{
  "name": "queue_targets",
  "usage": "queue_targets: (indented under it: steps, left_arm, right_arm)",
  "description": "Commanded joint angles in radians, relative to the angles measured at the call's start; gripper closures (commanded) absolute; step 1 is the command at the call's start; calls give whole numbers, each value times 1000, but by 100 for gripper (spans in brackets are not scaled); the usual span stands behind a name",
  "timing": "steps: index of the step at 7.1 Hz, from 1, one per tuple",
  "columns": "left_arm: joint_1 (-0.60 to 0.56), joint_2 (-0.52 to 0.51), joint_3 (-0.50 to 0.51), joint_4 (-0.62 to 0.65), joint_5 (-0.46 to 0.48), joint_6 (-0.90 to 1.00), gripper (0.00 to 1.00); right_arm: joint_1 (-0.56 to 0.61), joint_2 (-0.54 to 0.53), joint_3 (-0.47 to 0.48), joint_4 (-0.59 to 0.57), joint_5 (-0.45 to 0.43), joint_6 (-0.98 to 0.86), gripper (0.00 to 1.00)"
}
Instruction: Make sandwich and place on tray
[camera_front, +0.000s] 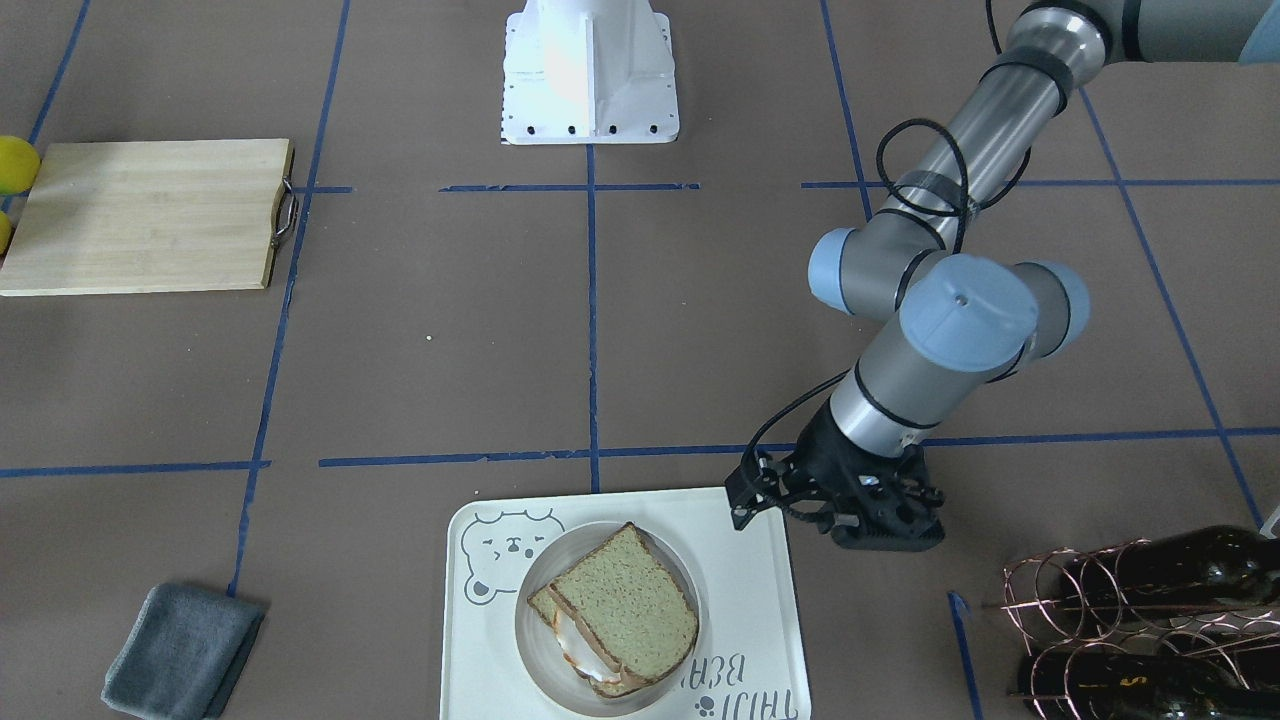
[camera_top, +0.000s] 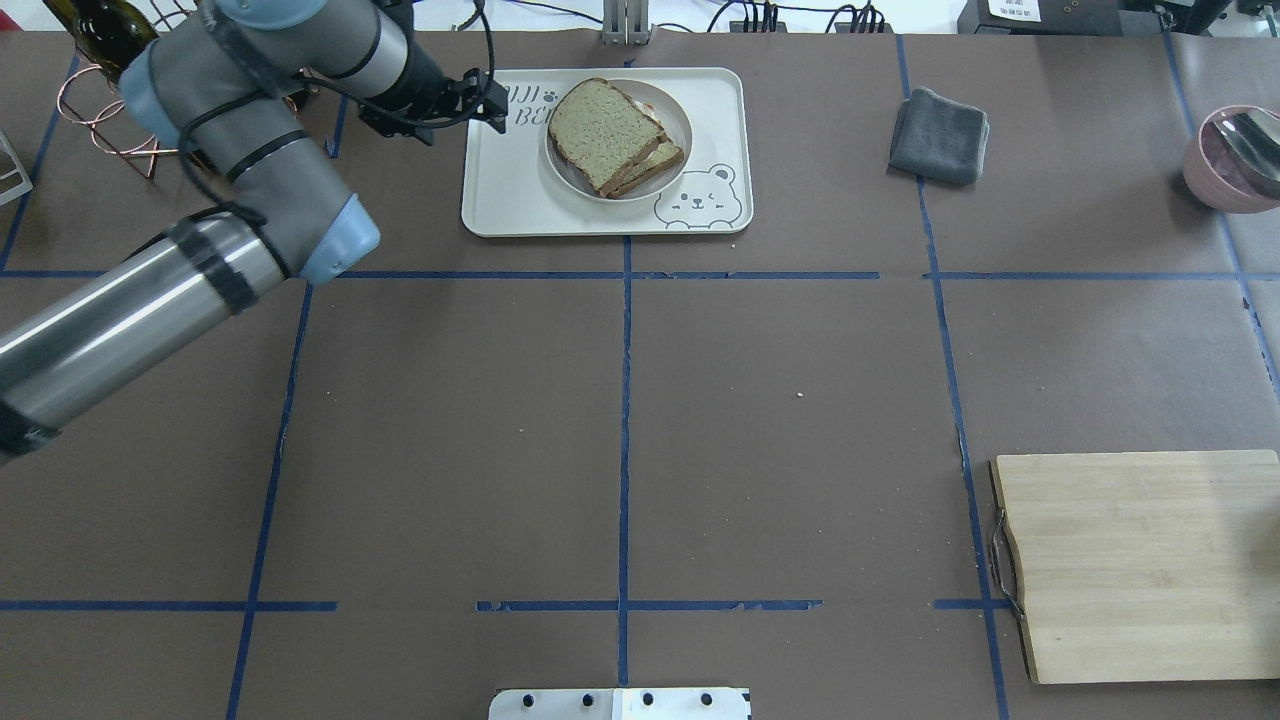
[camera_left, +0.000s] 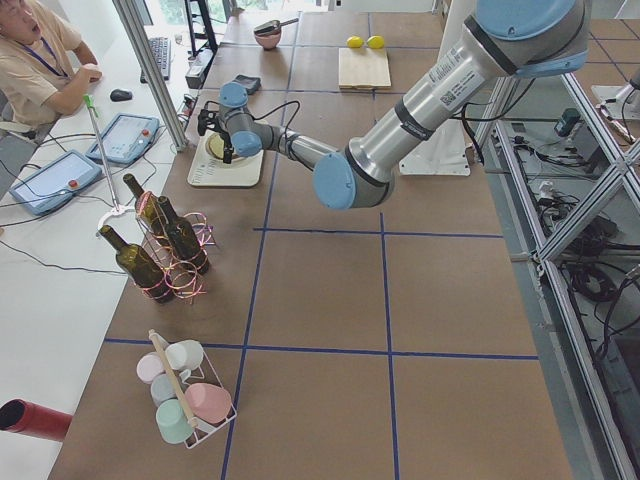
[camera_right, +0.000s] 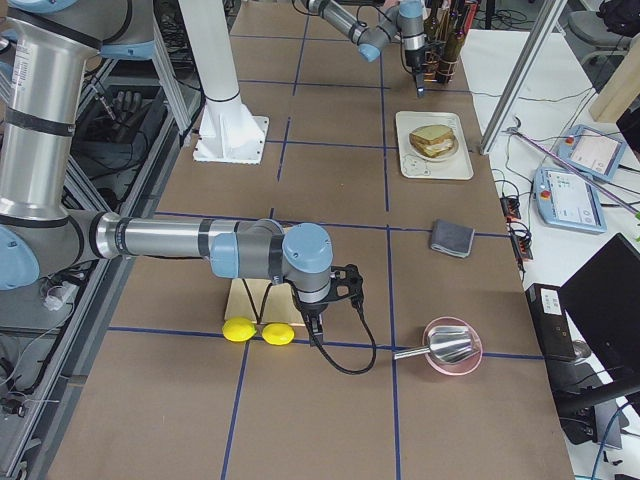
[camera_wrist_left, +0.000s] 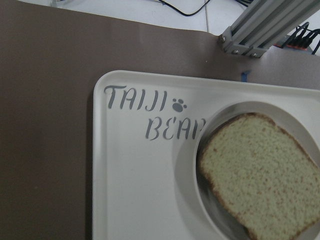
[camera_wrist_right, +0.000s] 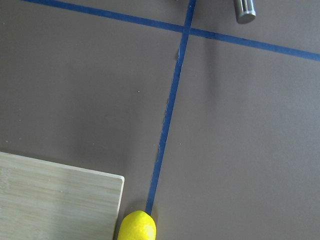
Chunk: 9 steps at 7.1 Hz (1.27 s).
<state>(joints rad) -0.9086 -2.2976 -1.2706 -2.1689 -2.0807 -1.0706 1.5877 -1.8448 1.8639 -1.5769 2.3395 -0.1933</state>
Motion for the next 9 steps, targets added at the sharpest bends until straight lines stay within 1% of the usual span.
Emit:
queue_targets:
  steps: [1, 2, 3, 4, 5, 6, 7, 8, 9]
  left_arm:
    - [-12, 314, -432, 135, -6, 108, 0]
    - [-19, 472, -592, 136, -6, 159, 0]
    - [-54, 641, -718, 135, -7, 240, 0]
    - [-163, 794, -775, 129, -34, 418, 0]
    - [-312, 920, -767, 127, -100, 692, 0]
    - [-419, 991, -713, 130, -145, 891, 0]
    - [-522, 1018, -664, 162, -148, 1049, 0]
    - [-603, 1024, -652, 248, -148, 1155, 0]
    - [-671, 1018, -656, 377, -171, 1173, 0]
  right_arm:
    - [0, -2, 0, 0, 0, 2, 0]
    - [0, -5, 1, 0, 0, 2, 0]
    - [0, -8, 3, 0, 0, 3, 0]
    - [5, -10, 1, 0, 0, 3, 0]
    - [5, -11, 1, 0, 0, 9, 0]
    - [5, -11, 1, 0, 1, 11, 0]
    - [5, -11, 1, -2, 1, 14, 0]
    - [5, -11, 1, 0, 1, 14, 0]
    - [5, -11, 3, 0, 3, 12, 0]
